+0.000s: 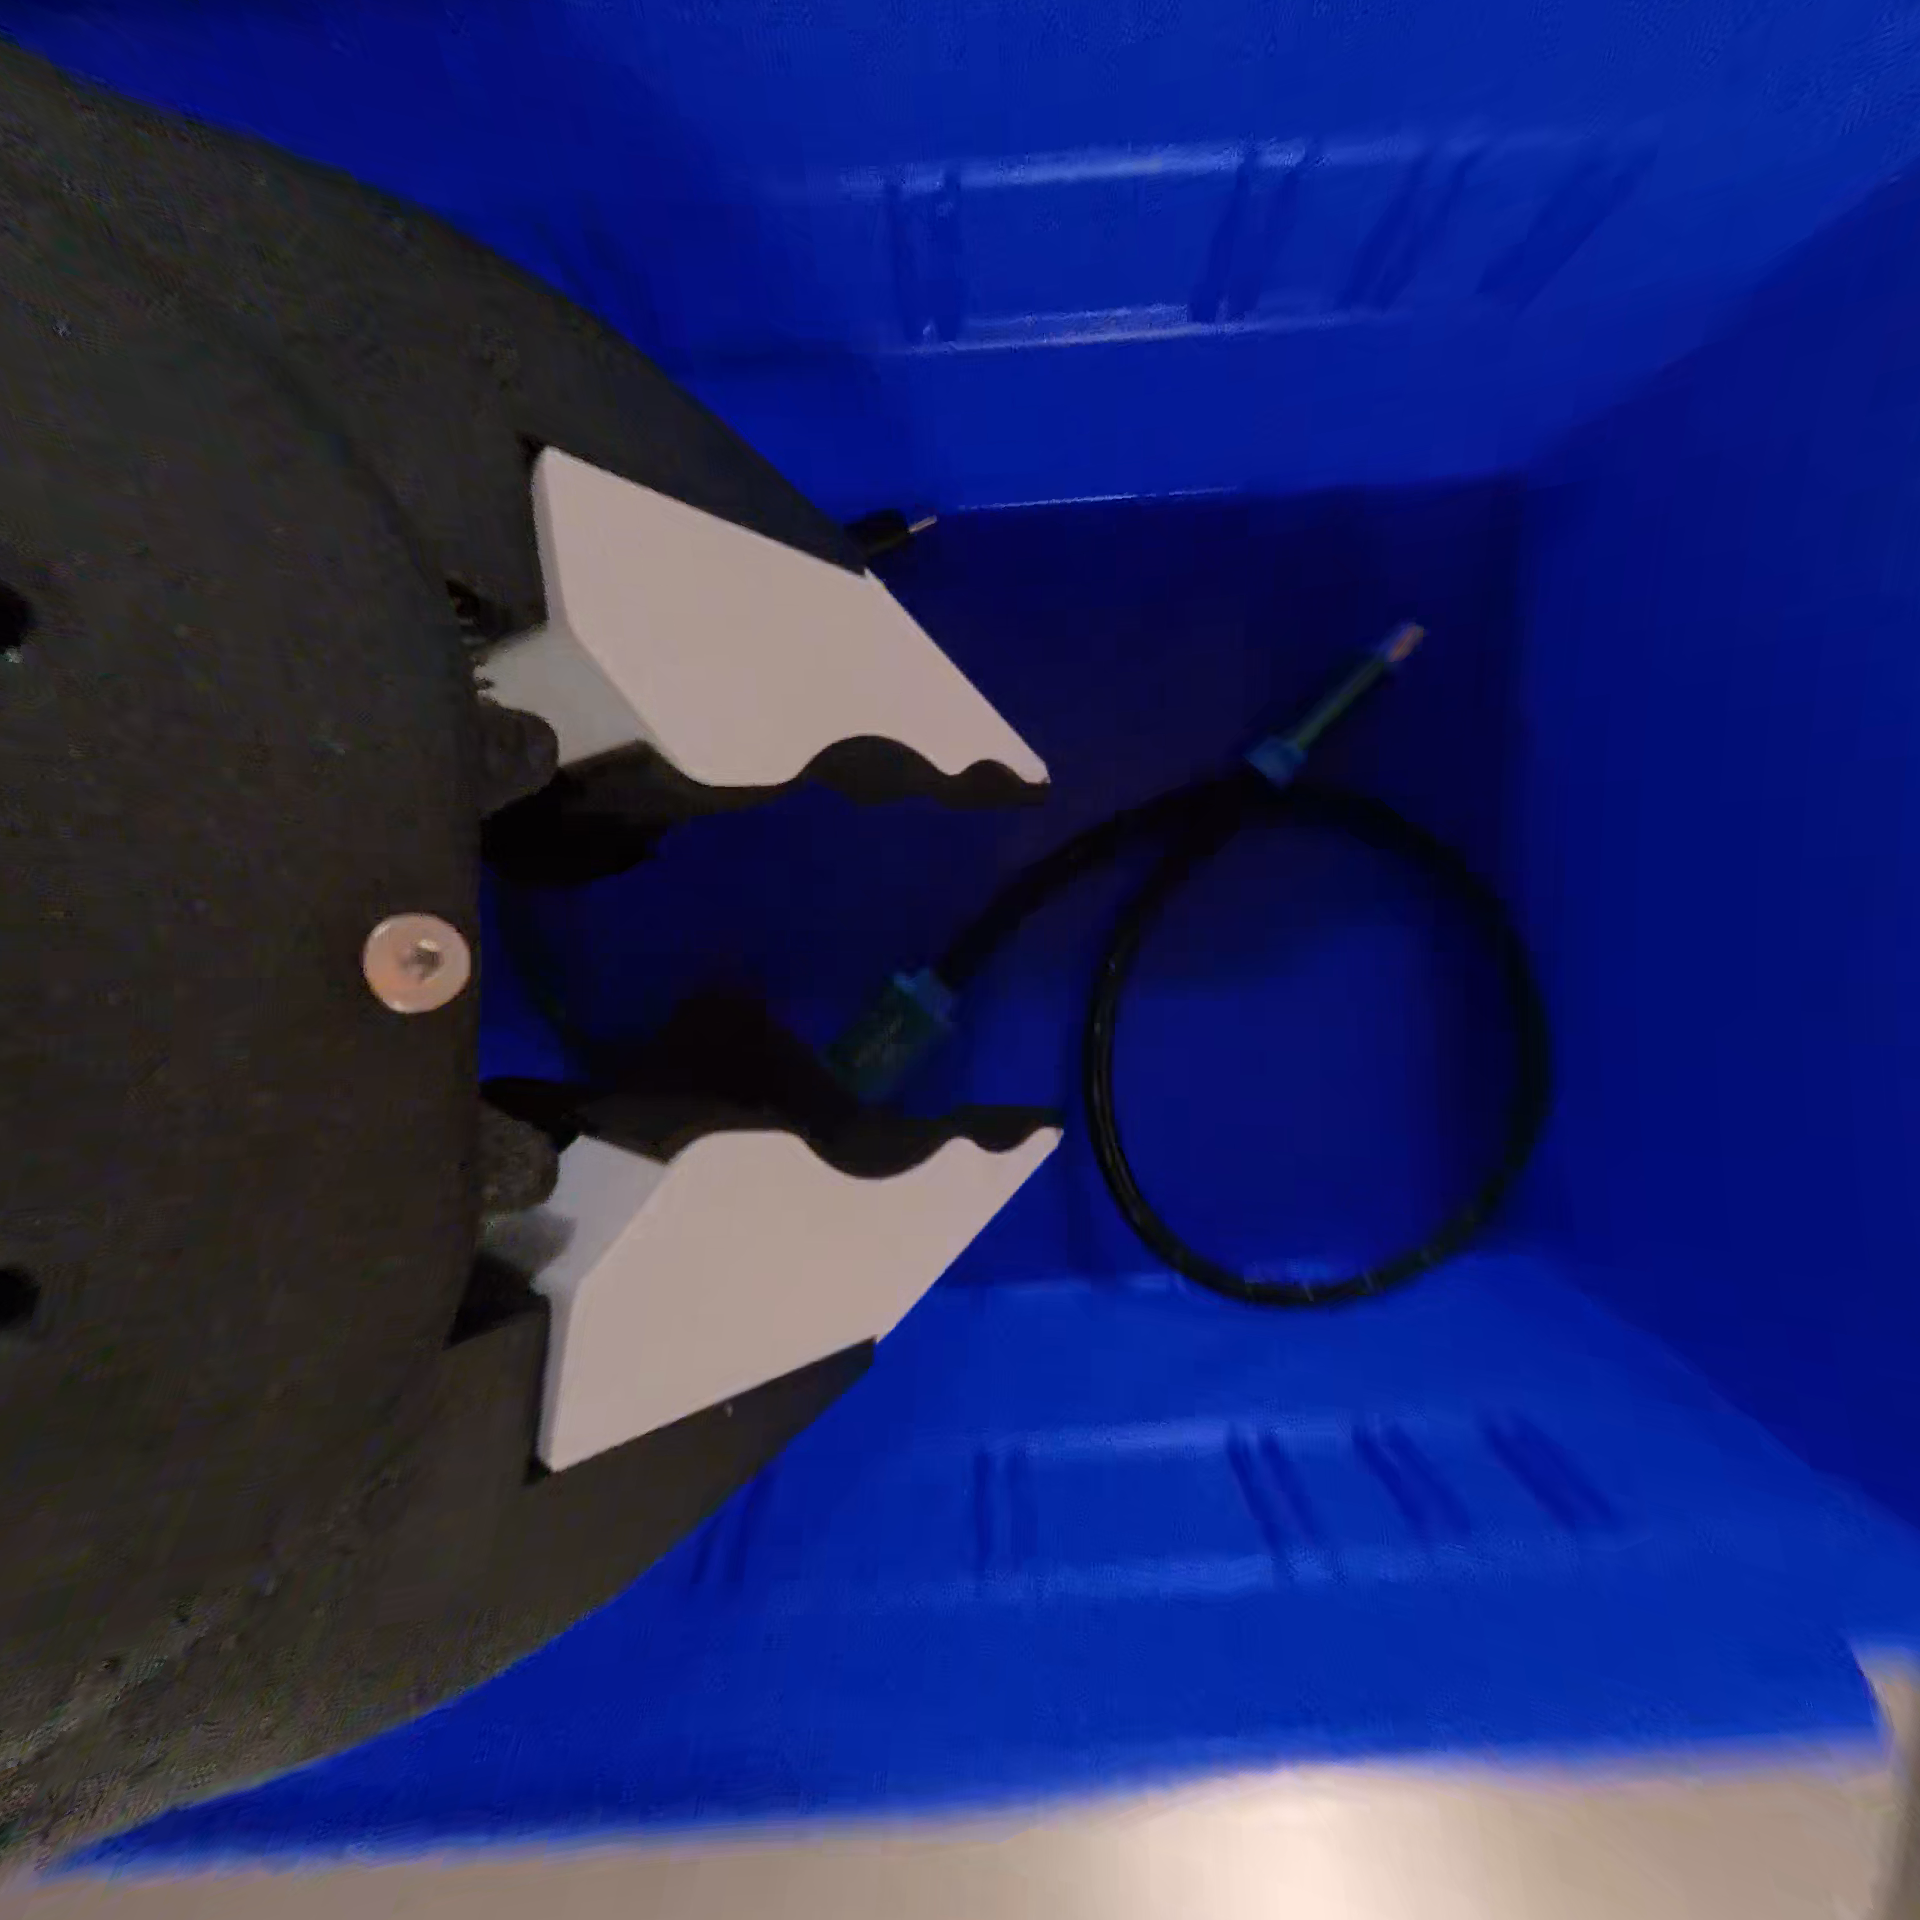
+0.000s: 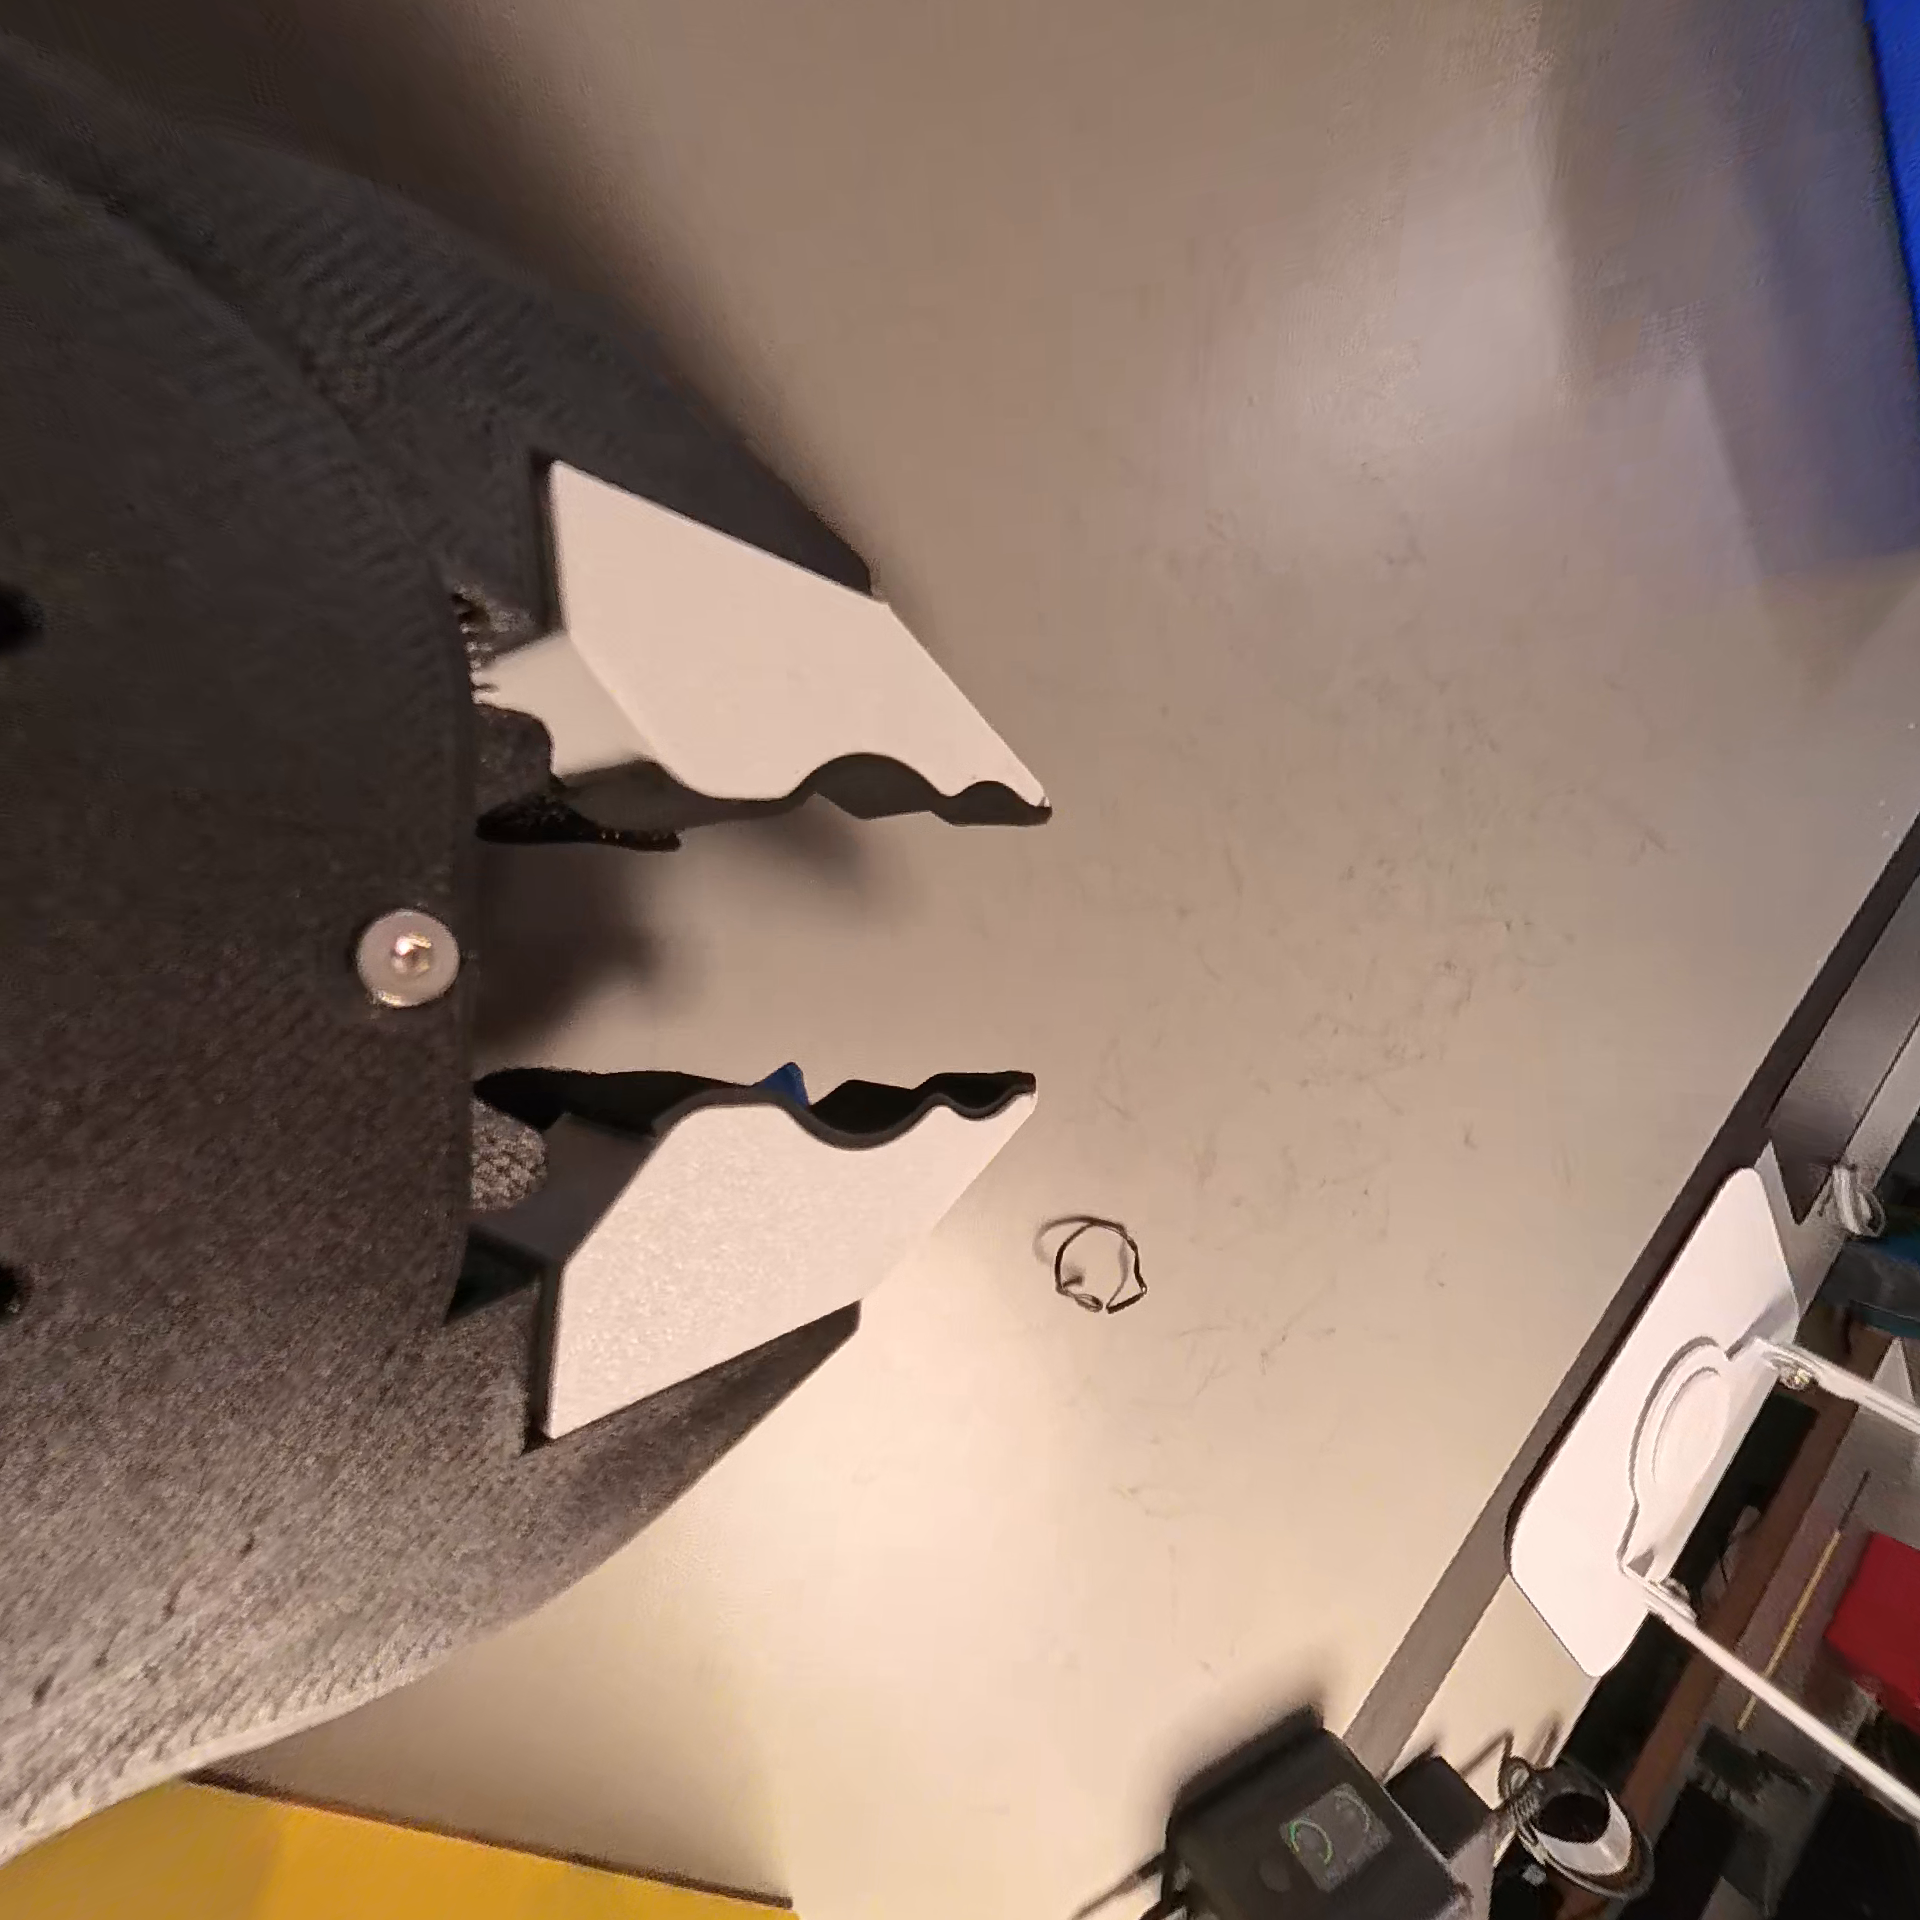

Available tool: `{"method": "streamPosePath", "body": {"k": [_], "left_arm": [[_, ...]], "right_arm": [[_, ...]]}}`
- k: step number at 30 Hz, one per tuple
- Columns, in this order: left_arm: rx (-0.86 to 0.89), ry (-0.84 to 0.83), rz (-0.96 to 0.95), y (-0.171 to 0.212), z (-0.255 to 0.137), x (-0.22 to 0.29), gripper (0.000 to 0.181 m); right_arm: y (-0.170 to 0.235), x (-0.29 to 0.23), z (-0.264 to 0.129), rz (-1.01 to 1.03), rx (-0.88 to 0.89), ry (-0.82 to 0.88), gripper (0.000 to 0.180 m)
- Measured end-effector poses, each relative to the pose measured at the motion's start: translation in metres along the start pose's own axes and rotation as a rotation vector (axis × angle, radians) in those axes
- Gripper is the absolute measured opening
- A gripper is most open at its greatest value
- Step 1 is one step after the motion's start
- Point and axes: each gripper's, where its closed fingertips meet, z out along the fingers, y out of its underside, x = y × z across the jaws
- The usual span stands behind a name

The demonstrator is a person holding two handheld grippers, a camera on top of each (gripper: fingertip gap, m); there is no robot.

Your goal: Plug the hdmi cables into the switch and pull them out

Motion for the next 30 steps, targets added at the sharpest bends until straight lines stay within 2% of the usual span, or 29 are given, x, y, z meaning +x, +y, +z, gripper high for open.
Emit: {"method": "streamPosePath", "body": {"k": [3,5,9,13,16,22,30], "left_arm": [[-0.078,-0.034,0.003,0.015,0.02,-0.011,0.059],[-0.086,-0.048,0.009,0.018,0.027,-0.012,0.052],[-0.042,-0.149,0.068,0.014,0.029,-0.025,0.022],[-0.018,-0.152,0.112,0.012,0.028,-0.021,0.01],[0.071,-0.176,0.12,0.0,0.015,-0.019,0.01],[0.358,-0.225,0.147,-0.036,-0.047,-0.01,0.009],[0.815,-0.304,0.265,-0.092,-0.184,0.027,0.007]], "right_arm": [[0.003,-0.001,0.002,-0.012,-0.02,-0.001,0.049],[0.004,-0.002,0.003,-0.012,-0.031,-0.005,0.049],[0.004,-0.002,0.003,-0.007,-0.031,-0.012,0.049],[0.001,-0.002,0.001,-0.006,-0.011,-0.013,0.049],[-0.001,-0.003,-0.002,-0.006,0.012,-0.017,0.049],[-0.003,-0.004,-0.004,-0.006,0.031,-0.031,0.049],[-0.002,-0.005,-0.003,-0.007,0.023,-0.037,0.049]]}}
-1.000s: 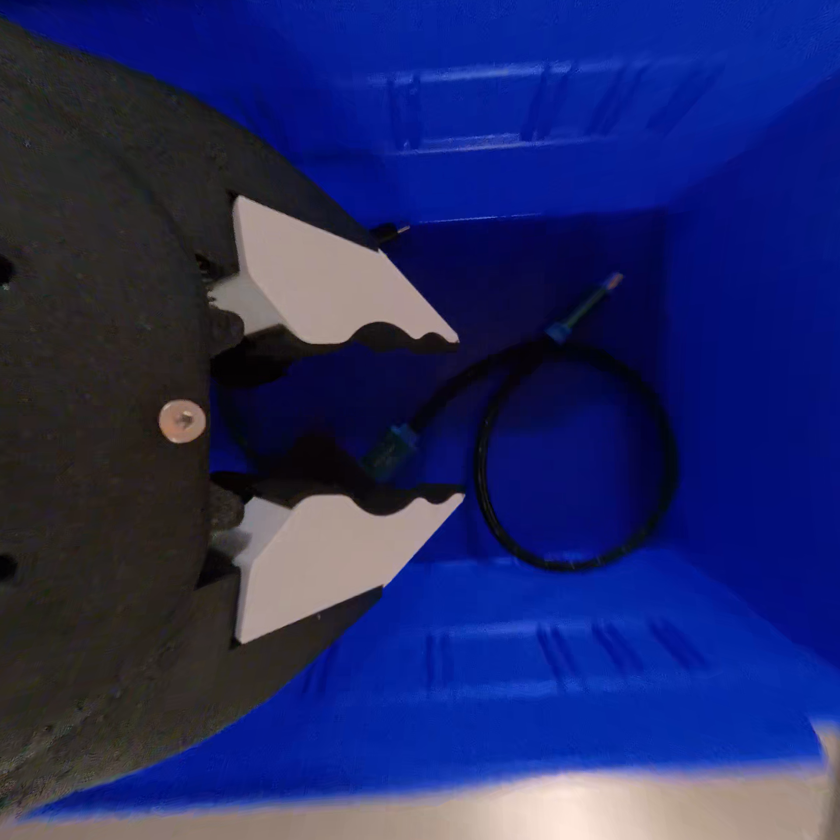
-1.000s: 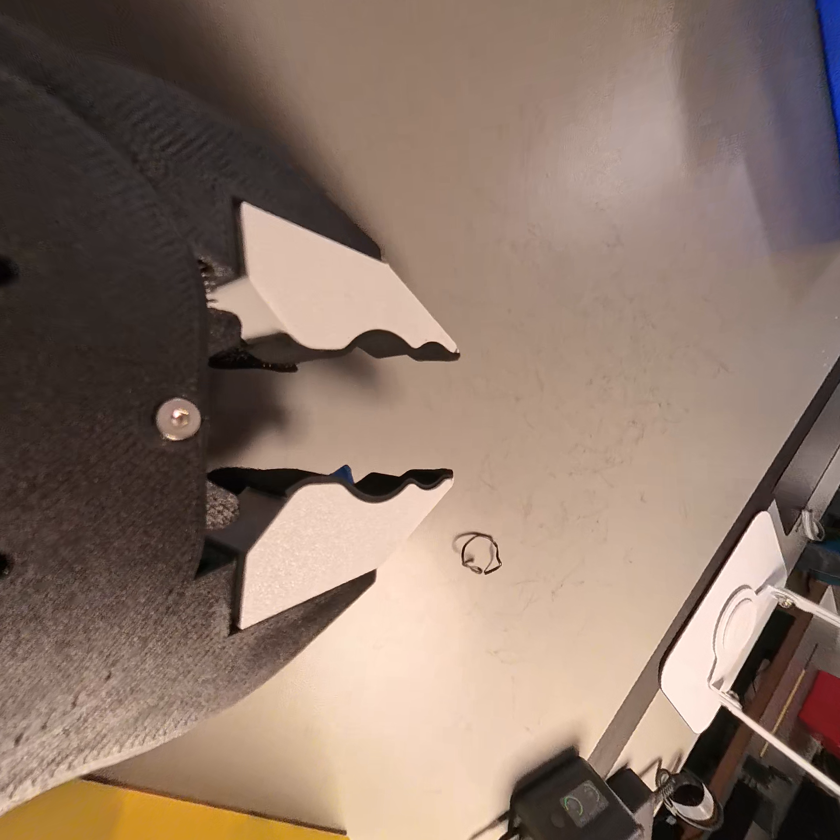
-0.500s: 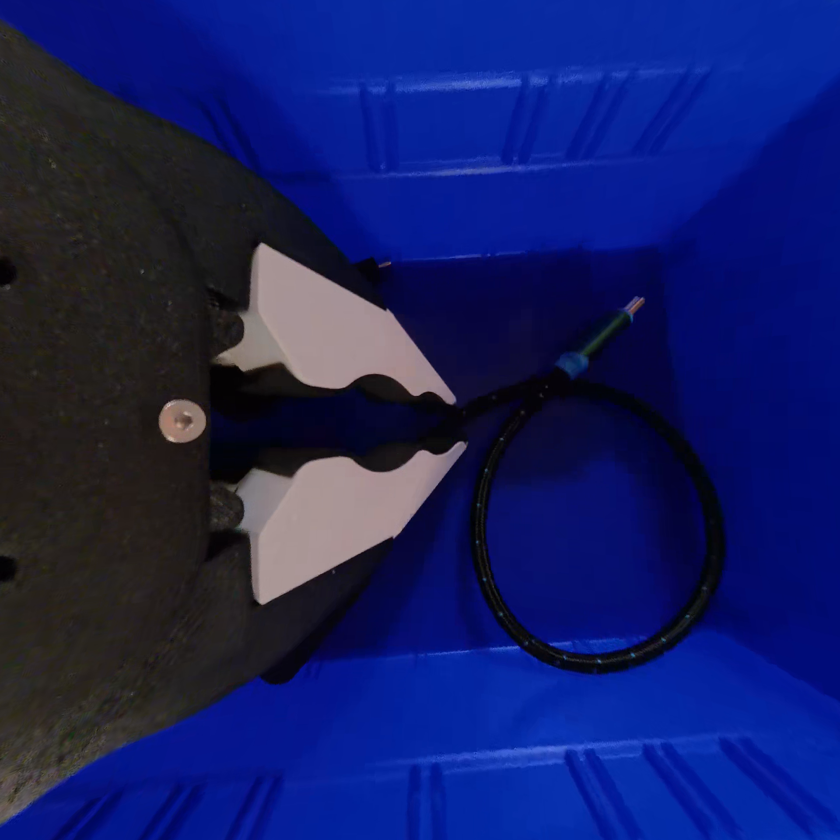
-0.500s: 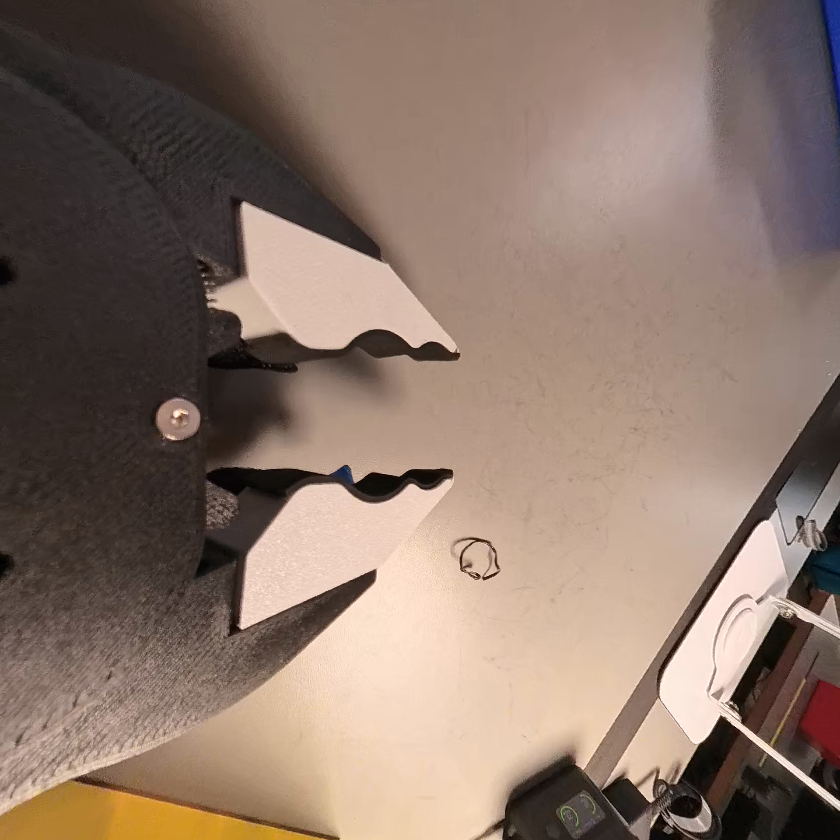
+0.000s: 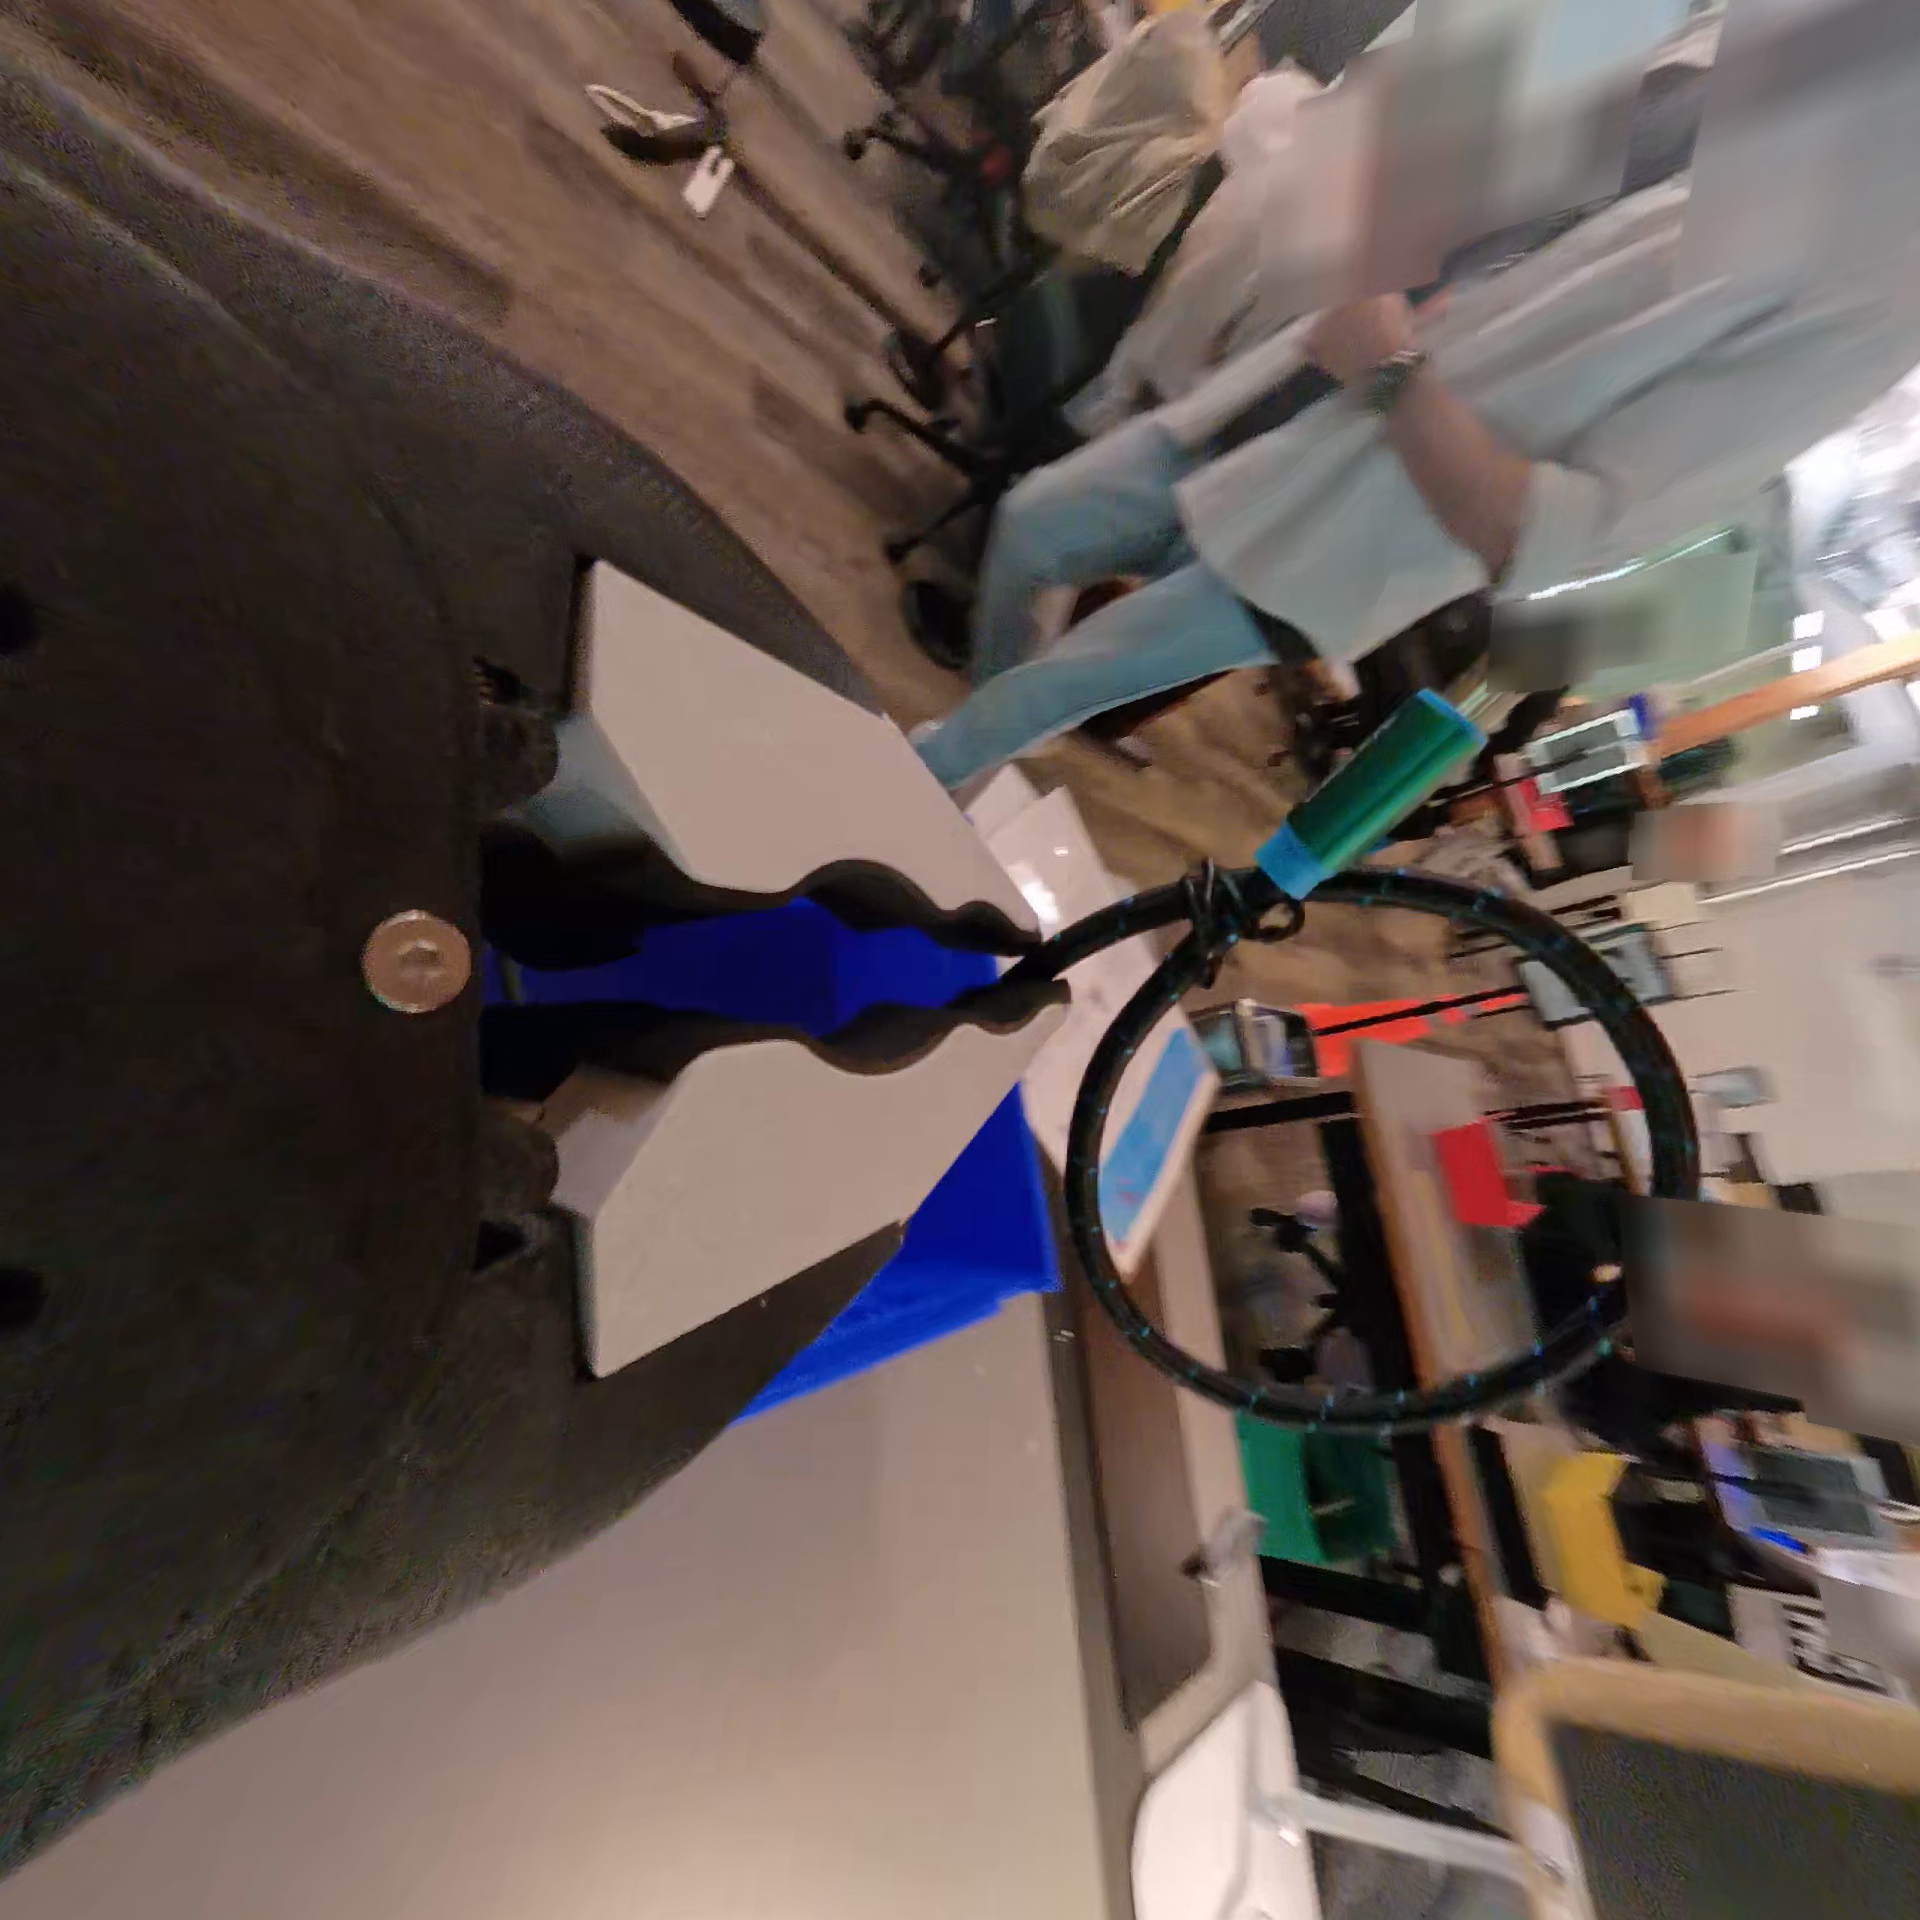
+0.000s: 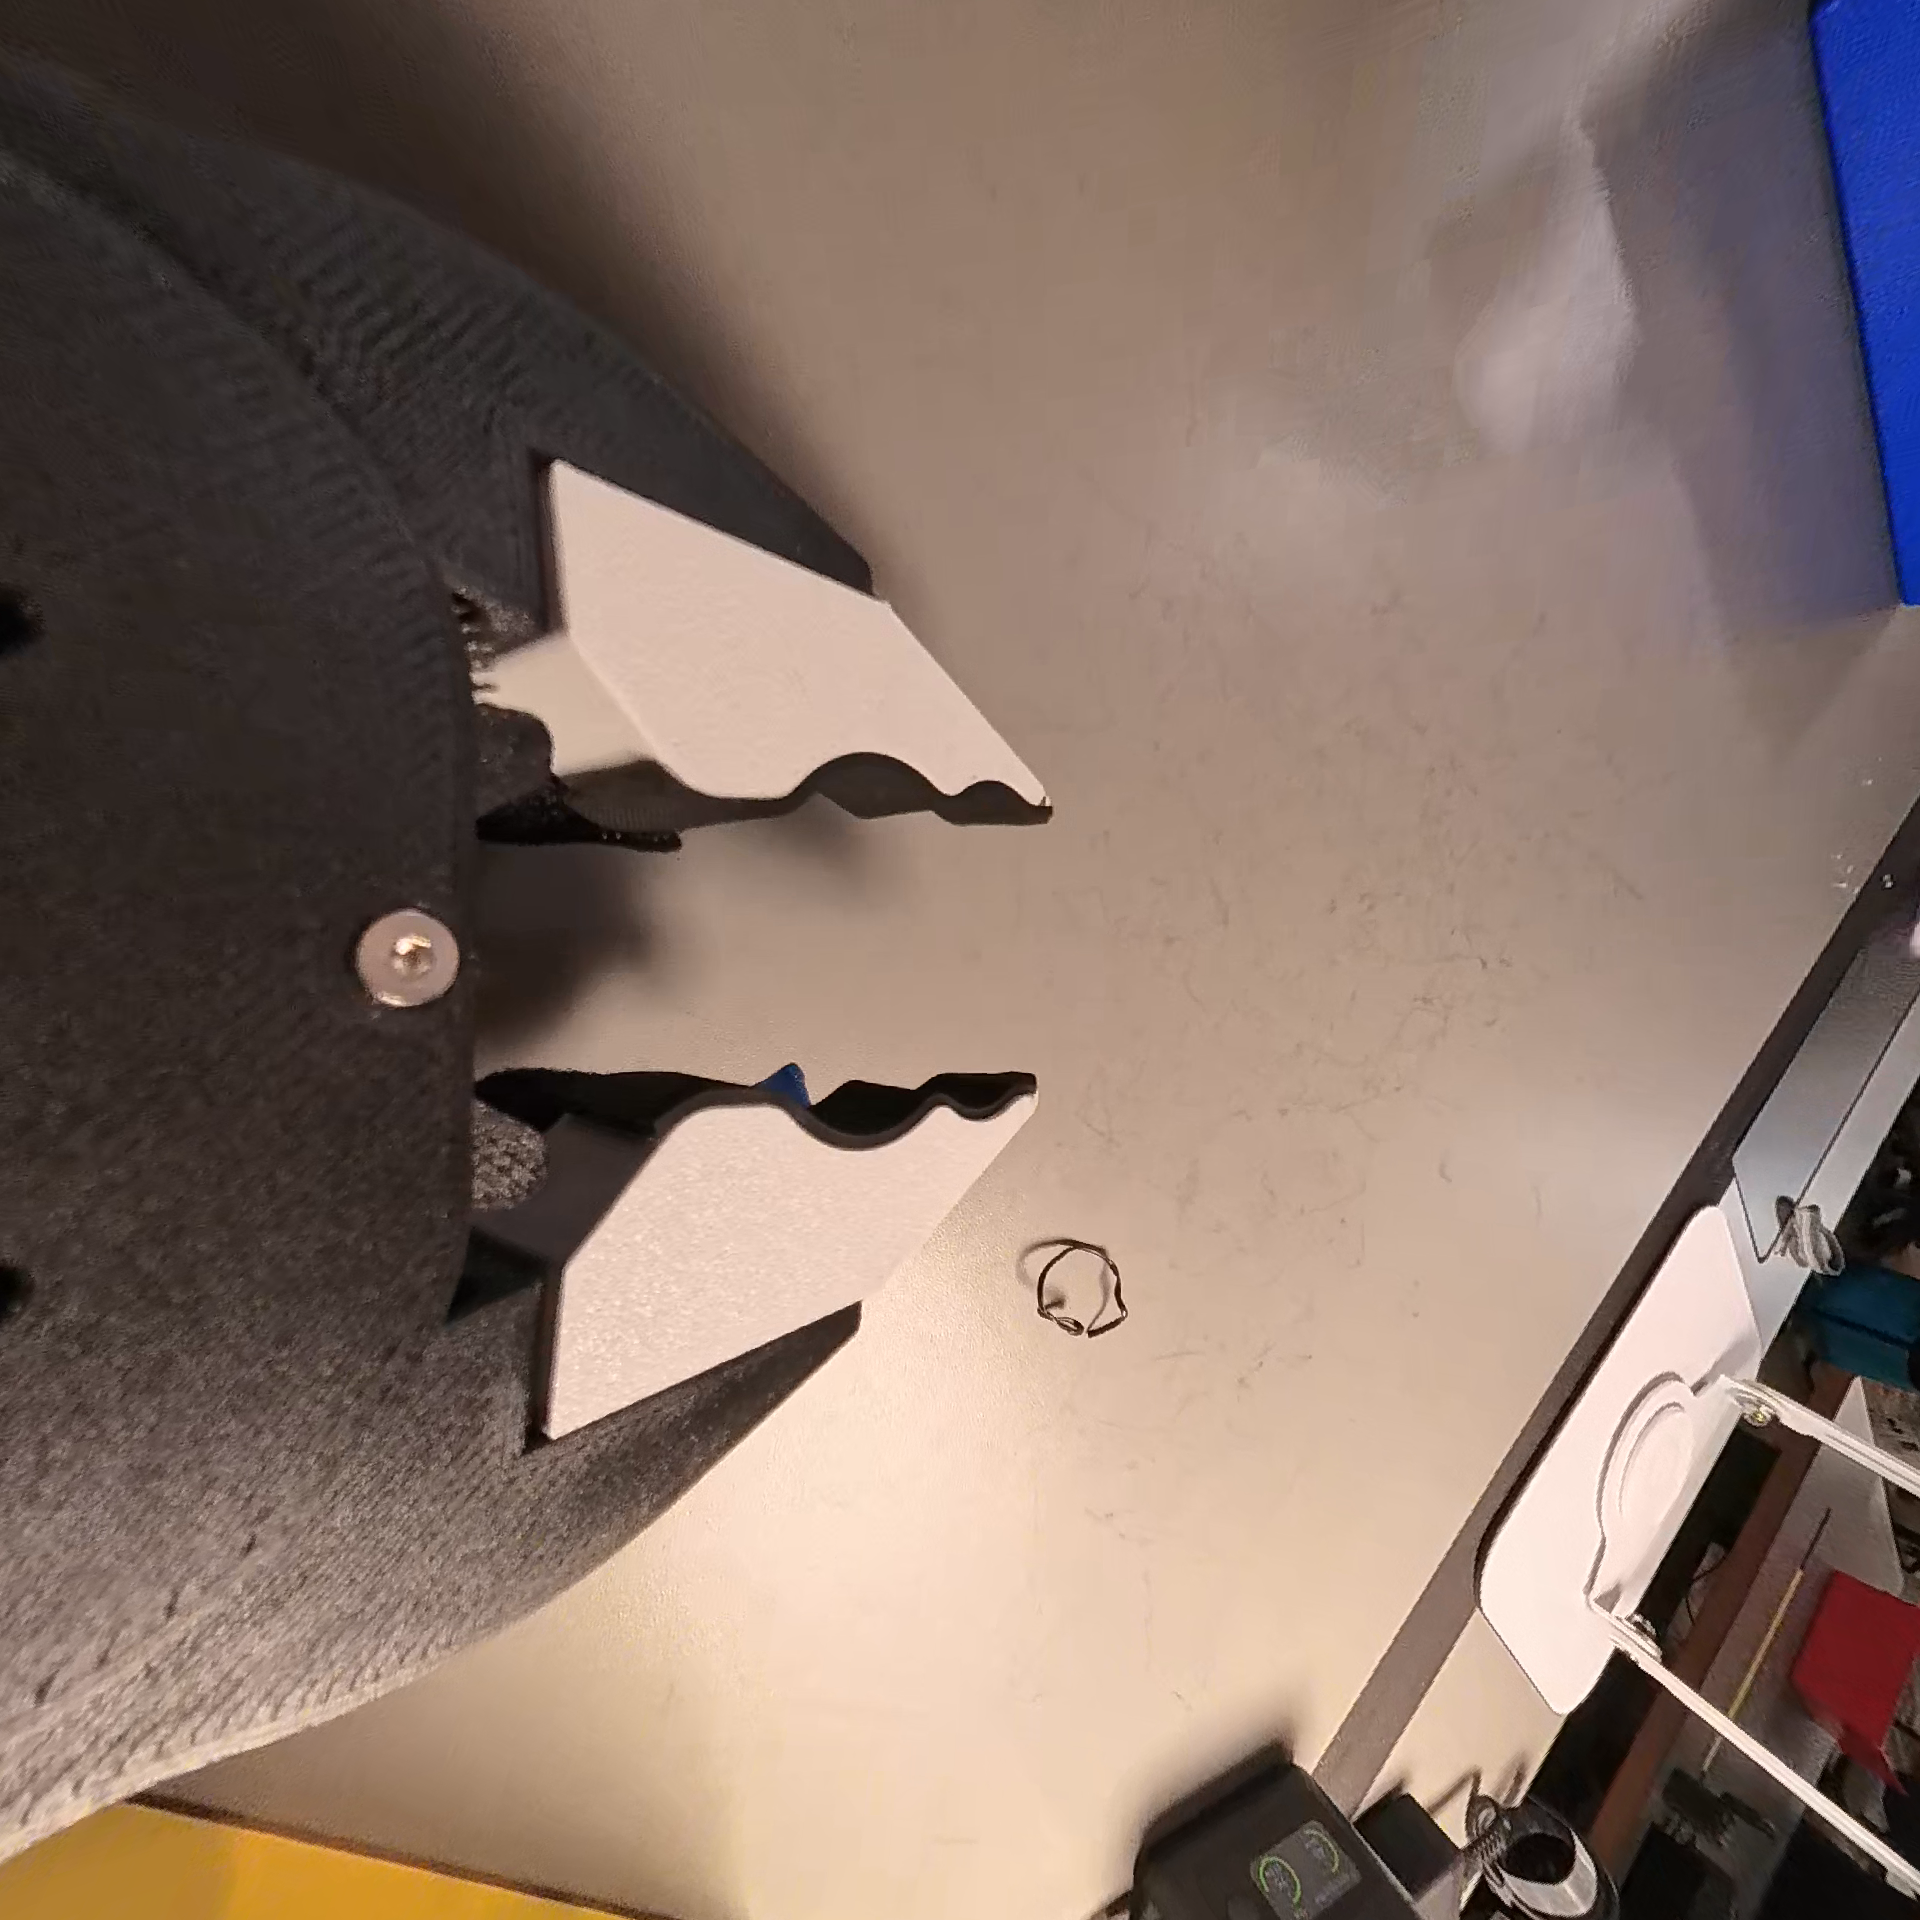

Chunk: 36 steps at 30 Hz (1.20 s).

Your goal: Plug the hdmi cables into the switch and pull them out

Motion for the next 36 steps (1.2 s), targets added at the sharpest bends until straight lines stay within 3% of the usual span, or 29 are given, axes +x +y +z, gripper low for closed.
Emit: {"method": "streamPosePath", "body": {"k": [5,9,13,16,20,24,26,31,36], "left_arm": [[0.185,0.062,0.066,-0.071,-0.038,0.031,0.007],[0.257,0.208,0.08,-0.103,-0.059,0.083,0.007],[0.291,0.444,0.009,-0.114,-0.071,0.158,0.006],[0.292,0.624,-0.044,-0.113,-0.077,0.224,0.006],[0.268,0.835,-0.08,-0.106,-0.082,0.312,0.006],[0.217,0.984,-0.066,-0.092,-0.082,0.377,0.007],[0.188,1.044,-0.09,-0.085,-0.079,0.4,0.006],[0.232,1.131,-0.275,-0.075,-0.062,0.422,0.019],[0.181,1.104,-0.576,-0.039,-0.04,0.426,0.037]], "right_arm": [[-0.009,-0.012,0.005,-0.004,0.029,-0.054,0.051],[-0.049,-0.041,0.015,0.033,0.124,-0.208,0.052],[-0.106,-0.07,0.033,-0.043,0.205,-0.316,0.06],[-0.152,-0.085,0.052,-0.018,0.27,-0.396,0.076],[-0.187,-0.07,0.082,0.05,0.321,-0.356,0.091],[-0.18,-0.047,0.098,0.127,0.349,-0.302,0.056],[-0.17,-0.038,0.101,0.127,0.351,-0.281,0.016],[-0.152,0.01,0.1,0.253,0.389,-0.166,0.014],[-0.17,0.039,0.07,0.544,0.657,-0.296,0.013]]}}
